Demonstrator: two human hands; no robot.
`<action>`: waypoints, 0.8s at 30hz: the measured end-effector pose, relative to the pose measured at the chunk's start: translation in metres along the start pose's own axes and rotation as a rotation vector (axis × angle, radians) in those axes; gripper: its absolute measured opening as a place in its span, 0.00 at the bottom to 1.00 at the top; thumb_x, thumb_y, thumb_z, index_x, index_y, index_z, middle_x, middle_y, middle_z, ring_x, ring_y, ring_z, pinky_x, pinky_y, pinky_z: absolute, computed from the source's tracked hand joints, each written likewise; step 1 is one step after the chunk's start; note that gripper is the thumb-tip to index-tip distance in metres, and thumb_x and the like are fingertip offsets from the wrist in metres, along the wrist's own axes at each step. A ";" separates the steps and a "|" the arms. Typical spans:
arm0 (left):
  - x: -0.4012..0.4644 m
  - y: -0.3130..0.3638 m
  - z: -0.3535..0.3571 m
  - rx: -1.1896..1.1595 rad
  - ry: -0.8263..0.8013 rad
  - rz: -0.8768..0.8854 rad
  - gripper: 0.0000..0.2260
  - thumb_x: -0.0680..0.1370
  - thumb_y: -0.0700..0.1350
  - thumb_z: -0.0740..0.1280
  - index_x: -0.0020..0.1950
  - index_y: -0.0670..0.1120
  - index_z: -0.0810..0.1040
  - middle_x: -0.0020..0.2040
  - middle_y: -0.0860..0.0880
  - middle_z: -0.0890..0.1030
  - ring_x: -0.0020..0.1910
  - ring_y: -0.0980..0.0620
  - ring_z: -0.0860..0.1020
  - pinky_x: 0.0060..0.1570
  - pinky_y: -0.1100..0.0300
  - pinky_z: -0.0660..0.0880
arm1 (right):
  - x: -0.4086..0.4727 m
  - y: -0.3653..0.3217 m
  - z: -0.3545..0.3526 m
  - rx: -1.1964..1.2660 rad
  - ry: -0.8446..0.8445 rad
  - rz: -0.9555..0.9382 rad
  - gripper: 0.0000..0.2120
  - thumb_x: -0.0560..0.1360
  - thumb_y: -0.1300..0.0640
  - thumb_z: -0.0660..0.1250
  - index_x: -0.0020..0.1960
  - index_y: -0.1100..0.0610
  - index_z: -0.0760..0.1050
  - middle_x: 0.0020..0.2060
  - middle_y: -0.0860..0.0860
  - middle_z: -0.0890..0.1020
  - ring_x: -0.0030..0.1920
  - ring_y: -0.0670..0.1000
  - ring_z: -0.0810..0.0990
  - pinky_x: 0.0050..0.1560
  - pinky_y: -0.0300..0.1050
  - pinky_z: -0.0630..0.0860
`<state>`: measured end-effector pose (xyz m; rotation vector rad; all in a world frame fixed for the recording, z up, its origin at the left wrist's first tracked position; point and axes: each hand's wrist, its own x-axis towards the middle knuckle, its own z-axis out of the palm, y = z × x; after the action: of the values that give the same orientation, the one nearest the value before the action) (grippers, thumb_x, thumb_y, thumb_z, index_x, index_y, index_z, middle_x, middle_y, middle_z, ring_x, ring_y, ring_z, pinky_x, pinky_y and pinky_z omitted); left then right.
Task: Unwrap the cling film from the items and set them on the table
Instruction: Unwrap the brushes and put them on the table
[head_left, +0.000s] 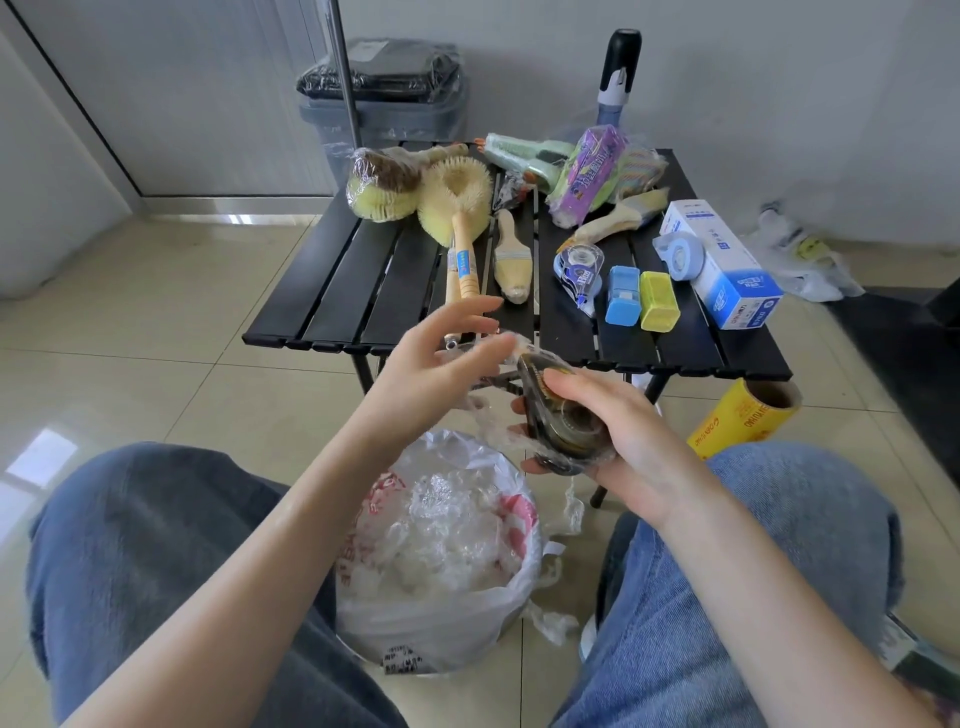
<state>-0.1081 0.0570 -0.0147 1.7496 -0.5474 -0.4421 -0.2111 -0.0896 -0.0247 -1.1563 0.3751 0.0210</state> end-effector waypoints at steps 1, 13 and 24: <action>0.000 0.000 0.002 0.033 0.031 0.029 0.09 0.78 0.47 0.68 0.57 0.50 0.80 0.50 0.52 0.82 0.42 0.55 0.82 0.38 0.58 0.81 | 0.000 0.000 0.000 -0.007 -0.017 0.001 0.09 0.76 0.56 0.65 0.52 0.59 0.81 0.43 0.57 0.85 0.42 0.54 0.85 0.39 0.51 0.83; 0.014 -0.017 0.003 0.083 0.232 -0.049 0.09 0.80 0.48 0.64 0.43 0.46 0.79 0.26 0.51 0.71 0.22 0.56 0.63 0.23 0.65 0.61 | -0.003 0.000 -0.003 0.050 -0.135 -0.083 0.19 0.69 0.56 0.69 0.60 0.55 0.79 0.51 0.59 0.84 0.52 0.55 0.83 0.48 0.48 0.82; -0.015 -0.004 0.023 0.057 -0.135 -0.200 0.20 0.77 0.62 0.61 0.40 0.45 0.69 0.28 0.53 0.63 0.26 0.56 0.62 0.26 0.66 0.62 | 0.007 0.002 0.012 0.317 0.113 0.027 0.18 0.75 0.47 0.65 0.58 0.58 0.79 0.43 0.53 0.85 0.42 0.49 0.85 0.38 0.42 0.78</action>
<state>-0.1324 0.0480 -0.0242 1.8465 -0.4851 -0.6949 -0.2017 -0.0796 -0.0243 -0.8408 0.4762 -0.0780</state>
